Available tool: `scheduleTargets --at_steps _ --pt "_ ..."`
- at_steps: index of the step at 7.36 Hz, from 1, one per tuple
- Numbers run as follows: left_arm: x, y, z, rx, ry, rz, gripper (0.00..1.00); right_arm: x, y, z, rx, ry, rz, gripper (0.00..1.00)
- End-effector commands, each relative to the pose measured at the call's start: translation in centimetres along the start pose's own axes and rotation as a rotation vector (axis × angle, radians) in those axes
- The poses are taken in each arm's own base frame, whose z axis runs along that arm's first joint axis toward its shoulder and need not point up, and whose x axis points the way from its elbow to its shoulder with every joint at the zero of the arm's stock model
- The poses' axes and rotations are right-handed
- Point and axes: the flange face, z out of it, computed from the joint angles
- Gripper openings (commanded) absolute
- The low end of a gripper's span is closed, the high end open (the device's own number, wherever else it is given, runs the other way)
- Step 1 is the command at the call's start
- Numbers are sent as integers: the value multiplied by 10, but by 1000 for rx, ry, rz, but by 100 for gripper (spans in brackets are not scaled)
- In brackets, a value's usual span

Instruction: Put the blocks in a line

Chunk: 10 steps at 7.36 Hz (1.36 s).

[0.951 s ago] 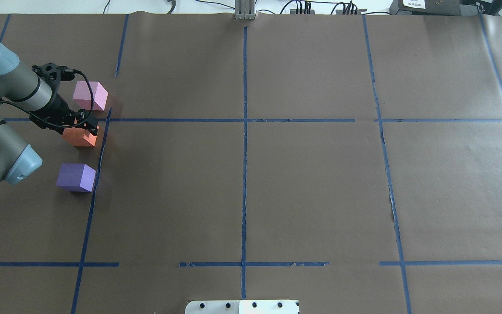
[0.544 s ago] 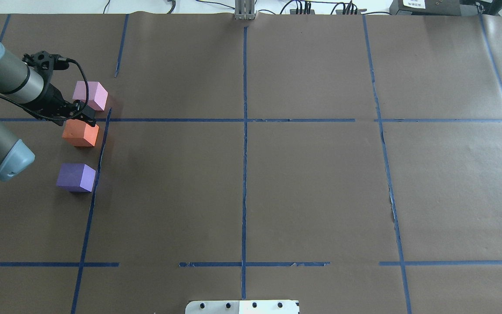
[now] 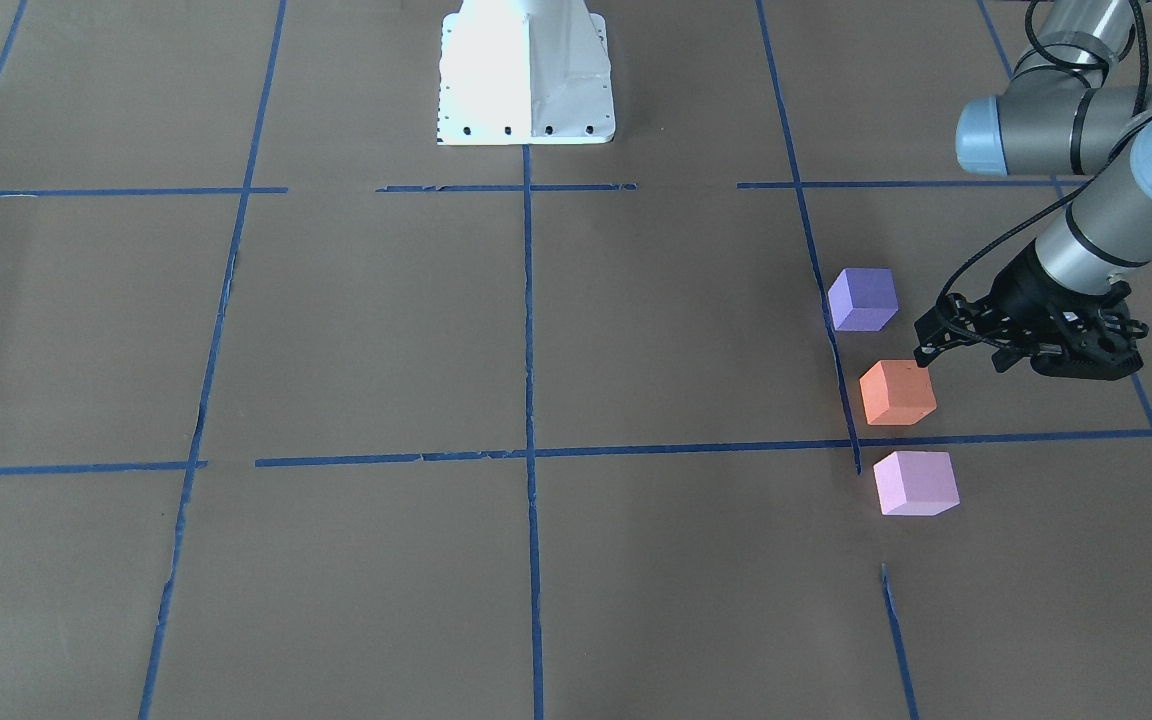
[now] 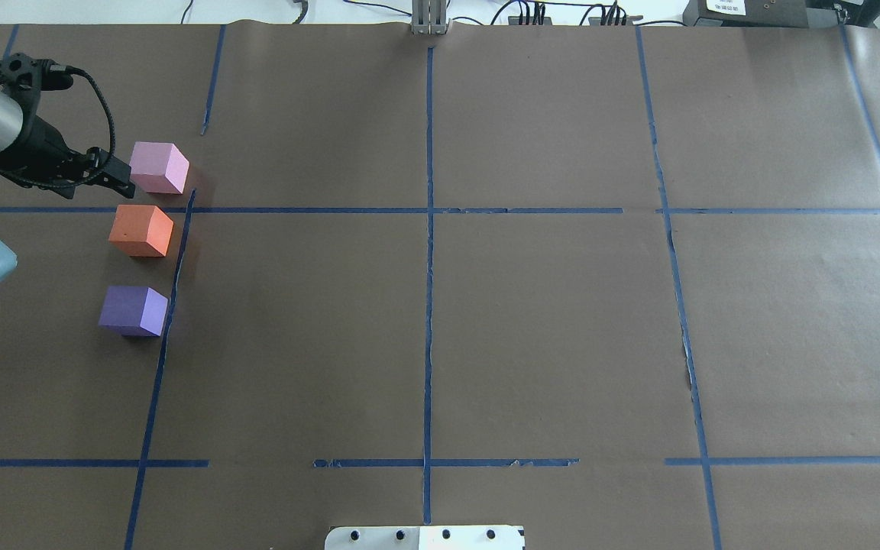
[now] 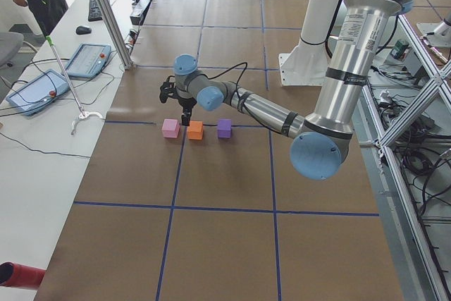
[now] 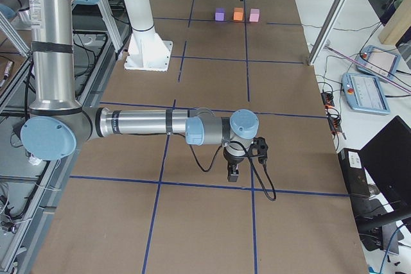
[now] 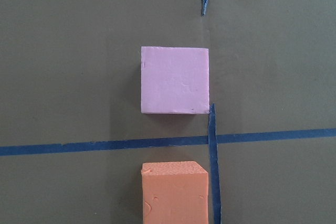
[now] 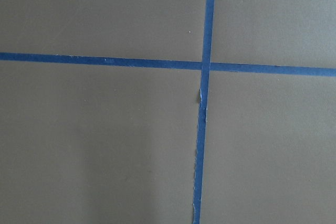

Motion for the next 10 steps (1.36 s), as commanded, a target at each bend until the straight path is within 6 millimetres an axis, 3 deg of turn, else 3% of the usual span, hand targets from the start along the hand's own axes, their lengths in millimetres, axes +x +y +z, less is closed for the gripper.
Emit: scheduleTargets --at_steps 1,2,4,6,9,10 --pt "-79 -15 -38 46 -58 81 100 0 0 0 0 0 0 100" --pt "-112 -16 -55 63 -81 131 99 0 0 0 -1 0 1 100" --pt "-255 -16 -73 -10 -44 203 99 0 0 0 0 0 0 100" --pt "-316 3 -83 -29 -64 182 99 0 0 0 0 0 0 100" --pt "-352 18 -104 -71 -74 118 99 0 0 0 0 0 0 100" --pt "-353 21 -107 -109 -69 68 99 0 0 0 -1 0 1 100"
